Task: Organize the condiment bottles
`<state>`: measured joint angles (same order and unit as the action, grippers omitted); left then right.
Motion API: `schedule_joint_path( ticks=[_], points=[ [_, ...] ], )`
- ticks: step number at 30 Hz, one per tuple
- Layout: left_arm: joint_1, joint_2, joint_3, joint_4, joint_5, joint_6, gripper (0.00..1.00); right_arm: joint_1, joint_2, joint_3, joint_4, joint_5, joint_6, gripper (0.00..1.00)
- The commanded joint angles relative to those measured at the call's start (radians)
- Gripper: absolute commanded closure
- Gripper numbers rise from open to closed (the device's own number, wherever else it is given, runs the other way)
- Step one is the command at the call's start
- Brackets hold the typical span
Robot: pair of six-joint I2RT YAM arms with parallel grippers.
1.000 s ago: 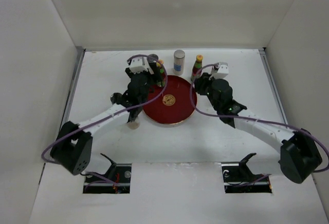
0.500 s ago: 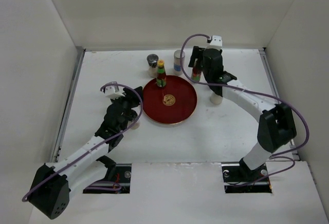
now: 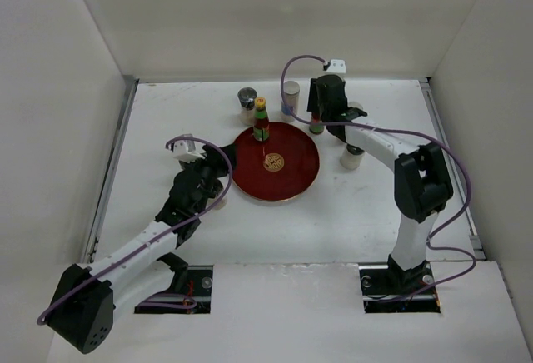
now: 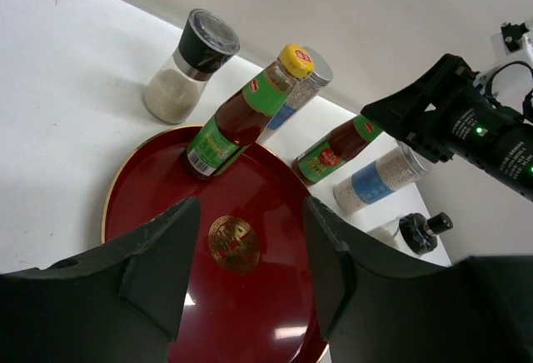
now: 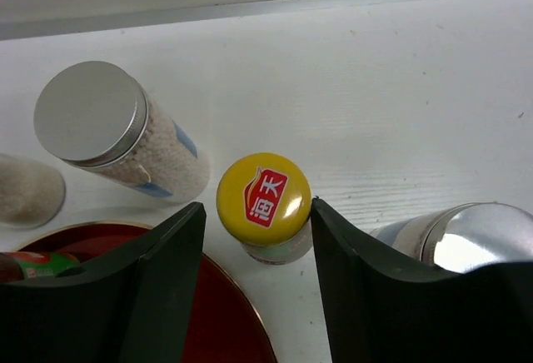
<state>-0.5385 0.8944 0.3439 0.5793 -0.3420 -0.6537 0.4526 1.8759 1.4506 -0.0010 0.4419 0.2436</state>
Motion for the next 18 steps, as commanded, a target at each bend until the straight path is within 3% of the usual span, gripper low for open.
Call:
schedule_joint_path(
  ticks=[1,9,18],
  points=[
    [0.002,-0.002,-0.006,0.076,0.018,-0.011,0.50,-0.016,0.006,0.068,0.076,0.018,-0.039,0.44],
    [0.002,0.031,-0.002,0.091,0.029,-0.009,0.50,-0.012,-0.033,0.038,0.186,0.035,-0.115,0.65],
    [0.007,0.047,0.001,0.100,0.031,-0.007,0.50,0.033,-0.233,-0.055,0.254,0.029,-0.130,0.68]
  ],
)
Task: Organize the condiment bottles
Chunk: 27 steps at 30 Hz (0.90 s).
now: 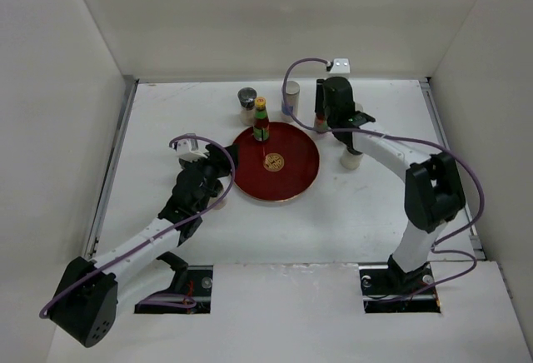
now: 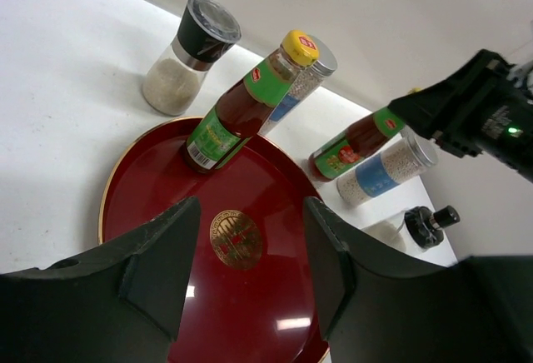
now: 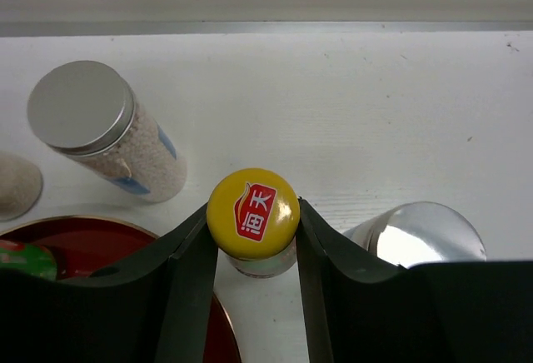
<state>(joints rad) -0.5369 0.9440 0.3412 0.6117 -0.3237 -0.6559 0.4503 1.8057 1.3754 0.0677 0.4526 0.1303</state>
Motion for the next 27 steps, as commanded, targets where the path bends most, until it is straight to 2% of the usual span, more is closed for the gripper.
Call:
schedule_joint_path(
  ticks=[1,8,18,27],
  points=[
    [0.005,-0.004,0.004,0.068,0.012,-0.005,0.50,0.047,-0.181,0.013,0.188,0.015,-0.017,0.68],
    [0.013,-0.011,0.010,0.059,0.006,-0.005,0.50,0.141,-0.210,-0.012,0.202,-0.009,-0.006,0.67],
    [0.015,-0.013,0.002,0.059,0.008,-0.008,0.50,0.238,-0.071,0.037,0.253,-0.019,-0.001,0.66],
    [0.015,-0.021,-0.002,0.059,0.012,-0.008,0.50,0.267,0.007,0.062,0.253,0.001,-0.001,0.63]
  ],
)
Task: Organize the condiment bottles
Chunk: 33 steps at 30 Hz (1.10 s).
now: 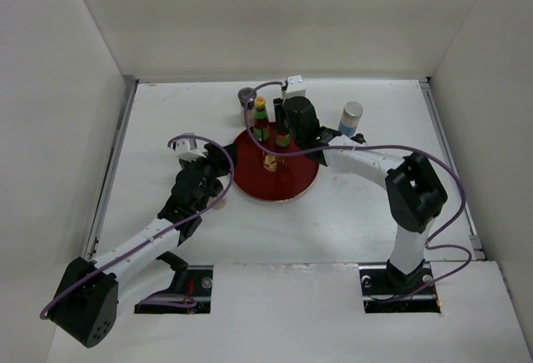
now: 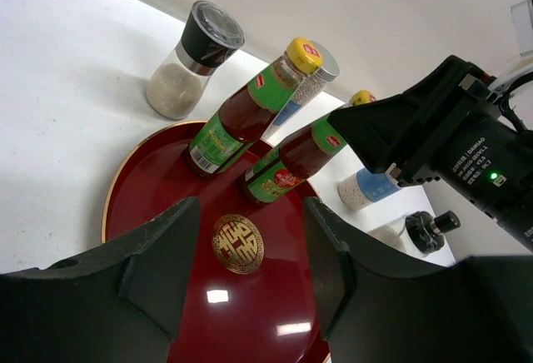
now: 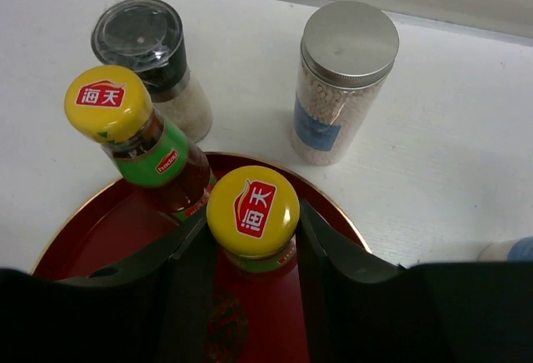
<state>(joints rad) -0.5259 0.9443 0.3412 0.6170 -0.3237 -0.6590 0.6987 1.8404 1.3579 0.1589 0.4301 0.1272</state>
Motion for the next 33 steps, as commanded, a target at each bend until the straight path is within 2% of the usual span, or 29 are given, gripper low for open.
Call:
schedule_joint_path(
  ticks=[1,7,10,15,19,23,33],
  points=[
    [0.004,-0.021,-0.002,0.053,0.012,-0.005,0.50,0.021,-0.024,0.078,0.162,0.025,0.002,0.61],
    [0.004,-0.019,-0.002,0.053,0.014,-0.005,0.50,0.028,-0.055,0.038,0.162,0.038,0.003,0.24],
    [0.004,-0.016,-0.004,0.053,0.014,-0.005,0.50,0.023,-0.108,0.020,0.157,0.032,0.006,0.16],
    [0.005,-0.015,0.001,0.055,0.014,-0.005,0.50,-0.060,-0.156,0.026,0.146,-0.011,0.023,0.17],
    [0.004,-0.010,-0.001,0.056,0.014,-0.005,0.50,-0.146,-0.037,0.177,0.033,-0.096,0.034,0.19],
    [0.007,-0.016,-0.001,0.053,0.014,-0.005,0.49,-0.198,0.097,0.335,-0.062,-0.155,0.031,0.15],
    [0.008,0.010,0.002,0.059,0.014,-0.005,0.49,-0.232,0.214,0.426,-0.151,-0.338,0.060,0.08]
  ],
)
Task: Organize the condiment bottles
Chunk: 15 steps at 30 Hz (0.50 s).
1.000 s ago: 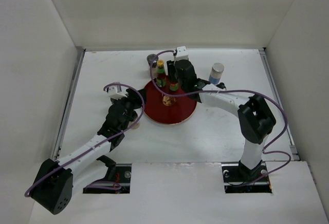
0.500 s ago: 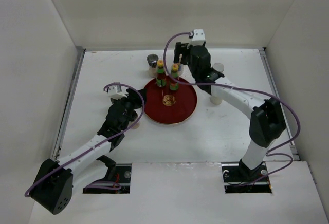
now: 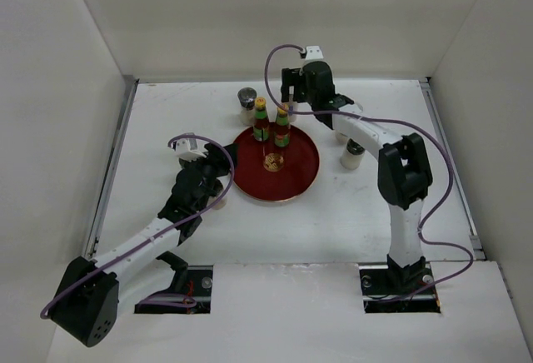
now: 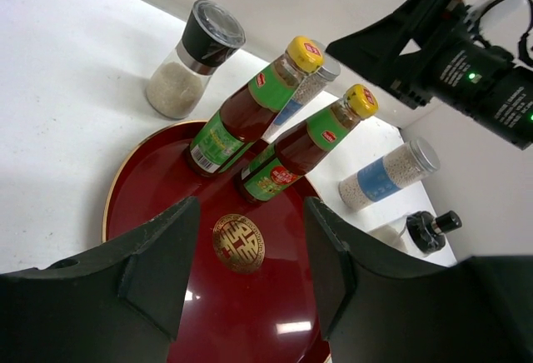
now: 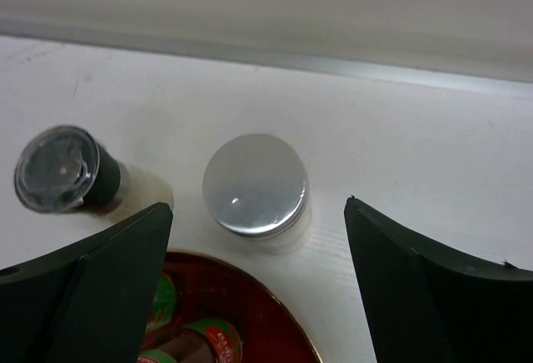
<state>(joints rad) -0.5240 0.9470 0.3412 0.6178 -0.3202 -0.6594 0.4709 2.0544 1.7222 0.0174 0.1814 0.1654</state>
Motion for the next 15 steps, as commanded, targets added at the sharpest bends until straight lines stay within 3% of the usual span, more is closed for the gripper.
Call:
schedule_joint_path(
  ticks=[1,15],
  points=[
    [0.006,0.009,0.004,0.059,0.010,-0.005,0.49,-0.005,0.006,0.062,-0.010,-0.103,0.026,0.08],
    [0.011,0.007,0.005,0.060,0.010,-0.006,0.49,-0.042,0.134,0.166,-0.048,-0.134,0.066,0.07]
  ],
)
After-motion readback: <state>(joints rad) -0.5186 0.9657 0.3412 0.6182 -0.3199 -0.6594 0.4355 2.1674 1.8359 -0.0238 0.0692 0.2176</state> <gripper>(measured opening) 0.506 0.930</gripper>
